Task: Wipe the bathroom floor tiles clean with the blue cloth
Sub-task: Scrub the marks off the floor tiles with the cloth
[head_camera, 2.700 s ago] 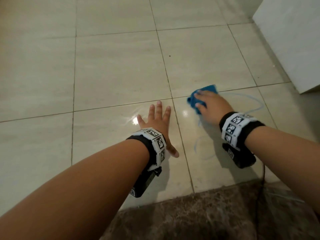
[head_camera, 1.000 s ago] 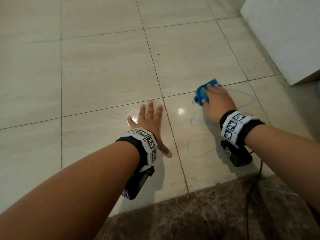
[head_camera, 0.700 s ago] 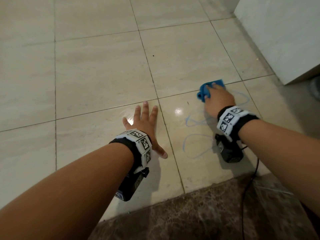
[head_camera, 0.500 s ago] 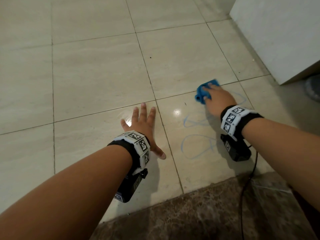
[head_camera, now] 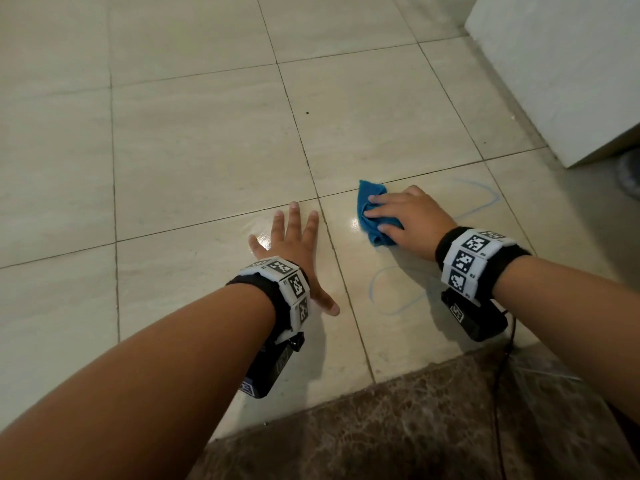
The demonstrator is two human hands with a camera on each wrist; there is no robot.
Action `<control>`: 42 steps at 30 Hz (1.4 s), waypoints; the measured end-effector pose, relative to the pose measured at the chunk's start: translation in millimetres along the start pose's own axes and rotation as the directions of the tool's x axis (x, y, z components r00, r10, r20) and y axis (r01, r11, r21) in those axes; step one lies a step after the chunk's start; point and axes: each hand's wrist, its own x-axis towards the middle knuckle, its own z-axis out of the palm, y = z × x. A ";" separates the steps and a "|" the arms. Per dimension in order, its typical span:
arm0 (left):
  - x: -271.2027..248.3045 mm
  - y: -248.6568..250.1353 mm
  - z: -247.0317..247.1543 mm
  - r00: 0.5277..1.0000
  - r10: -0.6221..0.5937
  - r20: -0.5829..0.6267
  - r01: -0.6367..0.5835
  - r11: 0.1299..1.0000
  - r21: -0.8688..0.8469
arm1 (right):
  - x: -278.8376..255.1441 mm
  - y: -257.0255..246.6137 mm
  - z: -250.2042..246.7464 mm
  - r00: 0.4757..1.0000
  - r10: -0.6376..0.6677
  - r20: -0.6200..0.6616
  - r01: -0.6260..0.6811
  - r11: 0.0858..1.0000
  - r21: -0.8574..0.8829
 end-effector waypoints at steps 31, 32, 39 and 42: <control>5.4 4.9 -4.9 0.999 -0.019 0.044 0.019 1.000 0.017 | -0.7 77.2 -13.7 0.927 0.323 -0.189 -0.337 0.940 -0.045; 5.4 4.7 -5.0 0.999 -0.016 0.047 0.016 1.000 0.017 | -3.1 86.7 -20.3 0.888 0.432 -0.159 -0.443 0.895 -0.041; 6.1 4.8 -6.5 0.998 -0.018 0.059 0.018 1.000 0.008 | -20.2 56.7 -0.4 0.897 0.398 -0.192 -0.412 0.910 -0.042; 5.8 3.9 -6.1 0.999 -0.013 0.051 0.012 1.000 0.014 | -30.3 81.5 -15.3 0.846 0.518 -0.128 -0.527 0.848 -0.053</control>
